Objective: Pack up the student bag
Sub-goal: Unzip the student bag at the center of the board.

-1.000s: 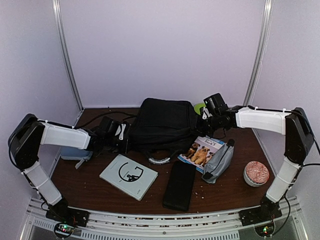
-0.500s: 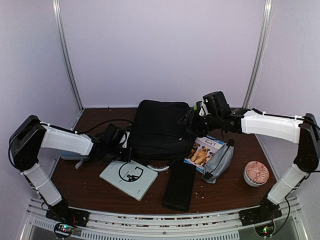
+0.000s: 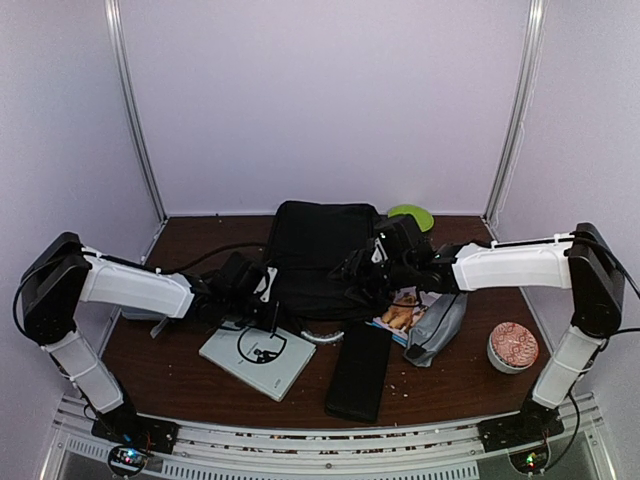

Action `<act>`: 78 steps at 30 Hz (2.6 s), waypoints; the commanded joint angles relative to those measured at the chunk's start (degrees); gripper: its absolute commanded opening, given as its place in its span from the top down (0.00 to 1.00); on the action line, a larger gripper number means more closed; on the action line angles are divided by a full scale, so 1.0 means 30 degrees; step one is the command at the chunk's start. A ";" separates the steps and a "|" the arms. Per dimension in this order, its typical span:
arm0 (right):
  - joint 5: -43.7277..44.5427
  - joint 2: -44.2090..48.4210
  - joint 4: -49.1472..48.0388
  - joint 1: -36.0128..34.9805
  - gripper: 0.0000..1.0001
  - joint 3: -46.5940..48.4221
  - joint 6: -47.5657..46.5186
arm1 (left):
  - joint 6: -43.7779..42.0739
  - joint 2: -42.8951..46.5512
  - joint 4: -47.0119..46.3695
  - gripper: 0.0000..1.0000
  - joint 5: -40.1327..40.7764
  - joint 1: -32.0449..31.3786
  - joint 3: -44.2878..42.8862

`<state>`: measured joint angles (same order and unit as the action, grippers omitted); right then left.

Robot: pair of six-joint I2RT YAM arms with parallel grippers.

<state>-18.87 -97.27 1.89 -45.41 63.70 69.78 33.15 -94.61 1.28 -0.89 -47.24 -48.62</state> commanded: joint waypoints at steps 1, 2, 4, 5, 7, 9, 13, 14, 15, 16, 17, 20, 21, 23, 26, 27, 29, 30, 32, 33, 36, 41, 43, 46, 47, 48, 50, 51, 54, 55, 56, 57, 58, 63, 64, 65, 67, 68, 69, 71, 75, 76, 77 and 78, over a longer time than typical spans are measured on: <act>0.0011 -0.0511 -0.0955 -0.0128 0.41 -0.0576 0.1047 | 0.0265 -0.0496 -0.1325 1.00 -0.0385 -0.0658 -0.0932; -0.0027 -0.0550 -0.1088 -0.0175 0.41 -0.0722 0.1206 | 0.0235 -0.0575 -0.1333 1.00 -0.0398 -0.0706 -0.1020; -0.0134 -0.0592 -0.1463 -0.0245 0.41 -0.1006 0.1528 | 0.0191 -0.0617 -0.1290 1.00 -0.0379 -0.0774 -0.1099; -0.0104 -0.0571 -0.1497 -0.0282 0.41 -0.1058 0.1577 | 0.0149 -0.0597 -0.1230 1.00 -0.0335 -0.0775 -0.1107; -0.0039 -0.0564 -0.1390 -0.0386 0.40 -0.1120 0.1649 | 0.0097 -0.0535 -0.1139 1.00 -0.0202 -0.0776 -0.1065; 0.0032 -0.0536 -0.1515 -0.0484 0.40 -0.1351 0.1910 | 0.0042 -0.0488 -0.1075 1.00 -0.0110 -0.0787 -0.0973; 0.0194 -0.0711 -0.2212 -0.0611 0.40 -0.1901 0.2746 | 0.0066 -0.0487 -0.1056 1.00 0.0060 -0.0776 -0.0738; 0.0197 -0.0798 -0.2450 -0.0624 0.40 -0.2012 0.2993 | 0.0087 -0.0511 -0.1043 1.00 0.0079 -0.0776 -0.0703; 0.0157 -0.0908 -0.2659 -0.0662 0.40 -0.2103 0.3244 | 0.0084 -0.0463 -0.1045 1.00 0.0092 -0.0776 -0.0676; 0.0104 -0.0954 -0.2825 -0.0696 0.40 -0.2173 0.3440 | 0.0084 -0.0457 -0.1057 1.00 0.0120 -0.0776 -0.0643; 0.0082 -0.0949 -0.2900 -0.0730 0.40 -0.2251 0.3680 | 0.0106 -0.0431 -0.1043 1.00 0.0134 -0.0776 -0.0617; 0.0301 -0.0830 -0.3294 -0.0907 0.40 -0.2796 0.4203 | 0.0044 -0.0354 -0.1045 1.00 0.0246 -0.0776 -0.0553; 0.0390 -0.0875 -0.3450 -0.0917 0.40 -0.2893 0.4369 | 0.0028 -0.0341 -0.1035 1.00 0.0274 -0.0772 -0.0529; 0.0624 -0.1069 -0.3909 -0.0896 0.39 -0.2994 0.4649 | -0.0018 -0.0339 -0.1019 1.00 0.0292 -0.0775 -0.0522; 0.1063 -0.1502 -0.4241 -0.0848 0.41 -0.2743 0.4890 | -0.0038 -0.0244 -0.0853 1.00 0.0370 -0.0776 -0.0494; 0.1305 -0.1556 -0.4484 -0.0800 0.42 -0.2681 0.4927 | -0.0078 -0.0137 -0.0798 1.00 0.0418 -0.0776 -0.0471; 0.1608 -0.1623 -0.4704 -0.0585 0.49 -0.2518 0.4771 | -0.0085 0.0107 -0.0699 1.00 0.0589 -0.0776 -0.0302; 0.1707 -0.1644 -0.4736 -0.0419 0.55 -0.2400 0.4575 | -0.0091 0.0215 -0.0691 1.00 0.0698 -0.0776 -0.0186; 0.1632 -0.1790 -0.4508 -0.0128 0.71 -0.1896 0.3742 | 0.0006 0.0444 -0.0690 1.00 0.0921 -0.0776 0.0056; 0.1644 -0.1859 -0.3964 -0.0033 0.80 -0.1189 0.2982 | 0.0100 0.0539 -0.0716 1.00 0.1040 -0.0776 0.0191; 0.1423 -0.2229 -0.1446 0.0006 1.00 0.0851 0.0693 | 0.0388 0.0936 -0.0741 1.00 0.1537 -0.0775 0.0594; 0.0178 -0.3109 -0.0288 -0.0220 1.00 0.3098 -0.1046 | 0.1095 0.1871 -0.0887 1.00 0.2283 -0.0775 0.1467; -0.0564 -0.3736 0.0226 -0.0407 1.00 0.4288 -0.1770 | 0.1583 0.2264 -0.1016 1.00 0.2545 -0.0776 0.1915; -0.1479 -0.4827 0.1378 -0.0842 1.00 0.6429 -0.2947 | 0.2334 0.2748 -0.1096 1.00 0.2887 -0.0776 0.2493; -0.1741 -0.5274 0.1719 -0.0971 1.00 0.7166 -0.3278 | 0.2563 0.2878 -0.1149 1.00 0.2981 -0.0790 0.2671; -0.2026 -0.5682 0.1985 -0.1116 1.00 0.7856 -0.3597 | 0.2782 0.3044 -0.1183 1.00 0.3062 -0.0803 0.2811; -0.2586 -0.6425 0.2632 -0.1277 1.00 0.9159 -0.4116 | 0.3059 0.3284 -0.1188 1.00 0.3258 -0.0819 0.3015; -0.3040 -0.6826 0.2740 -0.1374 1.00 0.9775 -0.4328 | 0.3107 0.3380 -0.1173 1.00 0.3317 -0.0847 0.3081; -0.4350 -0.7972 0.3598 -0.1576 1.00 1.1679 -0.4931 | 0.3286 0.3553 -0.1130 1.00 0.3555 -0.0997 0.3163; -0.4722 -0.8297 0.4058 -0.1638 1.00 1.2364 -0.5345 | 0.3326 0.3535 -0.1129 1.00 0.3566 -0.1056 0.3129; -0.4900 -0.8532 0.4570 -0.1668 1.00 1.2885 -0.5672 | 0.3360 0.3448 -0.1129 1.00 0.3560 -0.1107 0.3077; -0.4889 -0.8573 0.4985 -0.1664 1.00 1.3156 -0.5922 | 0.3365 0.3328 -0.1089 1.00 0.3534 -0.1147 0.2979; -0.4818 -0.8486 0.5228 -0.1591 1.00 1.3109 -0.6191 | 0.3365 0.3195 -0.1036 1.00 0.3479 -0.1177 0.2831; -0.4258 -0.6182 0.4147 0.0276 1.00 0.9505 -0.6074 | 0.2705 0.2824 -0.0072 1.00 0.3797 -0.1186 0.1861; -0.4230 -0.5528 0.3636 0.0787 1.00 0.8551 -0.5877 | 0.2437 0.2722 0.0255 1.00 0.3985 -0.1186 0.1593; -0.4249 -0.4952 0.3342 0.1246 1.00 0.7831 -0.5812 | 0.2066 0.2585 0.0600 1.00 0.4158 -0.1186 0.1325; -0.4283 -0.4051 0.3380 0.2052 1.00 0.7029 -0.6028 | 0.1414 0.2126 0.1376 1.00 0.4435 -0.1160 0.0556; -0.4263 -0.3676 0.3537 0.2408 1.00 0.6813 -0.6212 | 0.1126 0.1910 0.1663 1.00 0.4511 -0.1135 0.0272; -0.4235 -0.3362 0.3648 0.2727 1.00 0.6629 -0.6345 | 0.0870 0.1663 0.1889 1.00 0.4473 -0.1113 0.0002; -0.4234 -0.2902 0.3728 0.3231 1.00 0.6247 -0.6462 | 0.0431 0.1287 0.2104 1.00 0.4222 -0.1071 -0.0459; -0.4086 -0.2368 0.3991 0.4031 1.00 0.5725 -0.6709 | 0.0124 0.0882 0.2001 1.00 0.3512 -0.0797 -0.0911; -0.4059 -0.2276 0.4034 0.4208 1.00 0.5625 -0.6769 | 0.0059 0.0810 0.1829 1.00 0.3165 -0.0654 -0.0915; -0.4011 -0.2205 0.4139 0.4344 1.00 0.5564 -0.6890 | -0.0051 0.0716 0.1654 1.00 0.2463 -0.0456 -0.0930; -0.3936 -0.2142 0.4338 0.4467 1.00 0.5546 -0.7074 | -0.0167 0.0599 0.1562 1.00 0.2141 -0.0190 -0.0975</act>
<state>-33.01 -106.06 14.79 -34.04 81.41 50.87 35.09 -91.22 4.91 8.78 -50.26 -50.50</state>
